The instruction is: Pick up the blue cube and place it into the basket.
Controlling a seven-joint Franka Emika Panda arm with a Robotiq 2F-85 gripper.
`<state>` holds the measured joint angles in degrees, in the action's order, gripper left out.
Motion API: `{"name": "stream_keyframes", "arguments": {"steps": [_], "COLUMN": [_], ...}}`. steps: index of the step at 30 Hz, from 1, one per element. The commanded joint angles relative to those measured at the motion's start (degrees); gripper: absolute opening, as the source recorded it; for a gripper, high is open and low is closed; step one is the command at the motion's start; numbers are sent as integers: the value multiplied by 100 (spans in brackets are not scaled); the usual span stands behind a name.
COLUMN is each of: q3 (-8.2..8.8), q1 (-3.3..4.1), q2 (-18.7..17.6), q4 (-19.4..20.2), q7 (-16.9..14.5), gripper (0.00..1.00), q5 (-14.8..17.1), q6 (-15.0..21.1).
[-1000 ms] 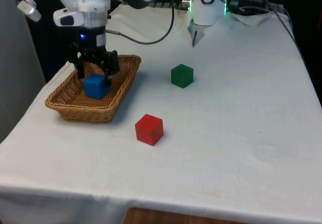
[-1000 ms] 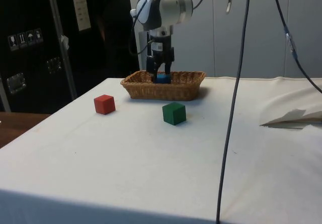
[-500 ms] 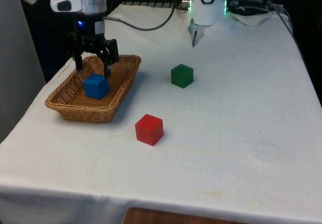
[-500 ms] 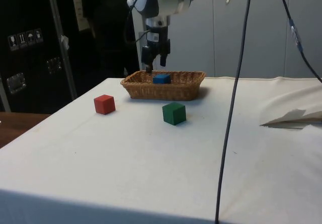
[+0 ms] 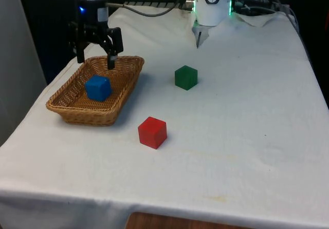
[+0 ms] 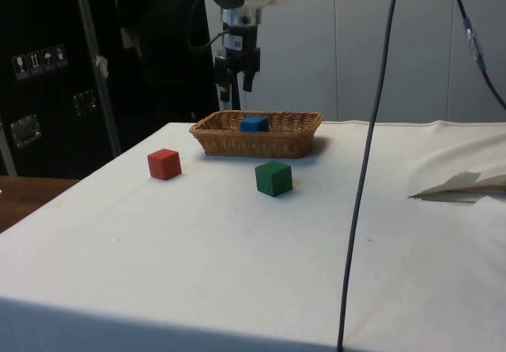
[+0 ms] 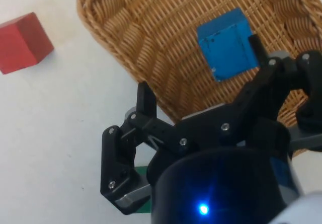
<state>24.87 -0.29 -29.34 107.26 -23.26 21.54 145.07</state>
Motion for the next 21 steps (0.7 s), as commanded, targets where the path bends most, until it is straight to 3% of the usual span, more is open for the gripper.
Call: {"name": "stream_keyframes", "arguments": {"steps": [1,2,9,10,11,14,21], "q3": [-6,69,52,-6,52,34,-40], "q1": [11,92,172,120,178,195,143], "q2": [17,23,63,63,63,52,-63], "q4": [0,-23,-126,-109,-138,-218,-413], "q7": [46,189,458,384,481,556,521], "gripper": [100,100,100,100,100,100,100], "q5": [-46,-178,-458,-390,-487,-556,-516], "q6": [0,-57,-120,-57,-132,-172,-241]}}
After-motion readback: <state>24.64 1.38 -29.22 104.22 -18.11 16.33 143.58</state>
